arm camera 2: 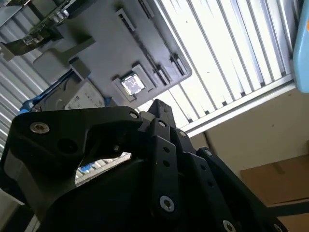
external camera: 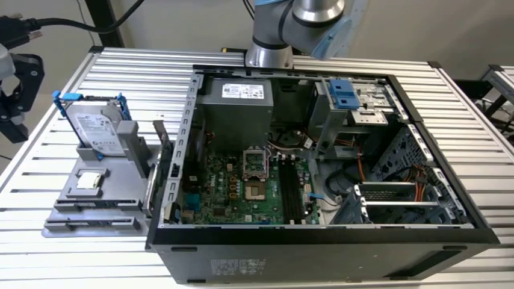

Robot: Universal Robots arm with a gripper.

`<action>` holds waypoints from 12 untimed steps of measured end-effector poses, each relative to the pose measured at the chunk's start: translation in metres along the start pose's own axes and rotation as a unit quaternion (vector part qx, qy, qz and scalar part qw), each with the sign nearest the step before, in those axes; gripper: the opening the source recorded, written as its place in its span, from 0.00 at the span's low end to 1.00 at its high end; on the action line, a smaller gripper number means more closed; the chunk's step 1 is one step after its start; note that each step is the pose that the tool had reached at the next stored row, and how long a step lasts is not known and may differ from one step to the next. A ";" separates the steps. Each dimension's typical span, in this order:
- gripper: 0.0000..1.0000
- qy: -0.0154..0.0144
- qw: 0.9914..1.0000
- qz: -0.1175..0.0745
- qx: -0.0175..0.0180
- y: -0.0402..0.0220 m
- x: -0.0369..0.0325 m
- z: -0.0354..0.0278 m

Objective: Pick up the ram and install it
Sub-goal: 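Pick up the ram and move it above insertion slot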

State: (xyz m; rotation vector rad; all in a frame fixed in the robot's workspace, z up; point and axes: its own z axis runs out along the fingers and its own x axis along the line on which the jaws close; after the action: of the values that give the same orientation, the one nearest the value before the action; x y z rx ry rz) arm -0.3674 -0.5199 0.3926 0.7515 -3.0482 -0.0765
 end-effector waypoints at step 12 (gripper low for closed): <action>0.00 0.005 0.994 -0.107 -0.001 0.0000 0.0000 0.0000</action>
State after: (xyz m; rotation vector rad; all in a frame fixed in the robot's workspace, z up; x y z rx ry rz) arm -0.3674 -0.5199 0.3926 1.0718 -2.9453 -0.0758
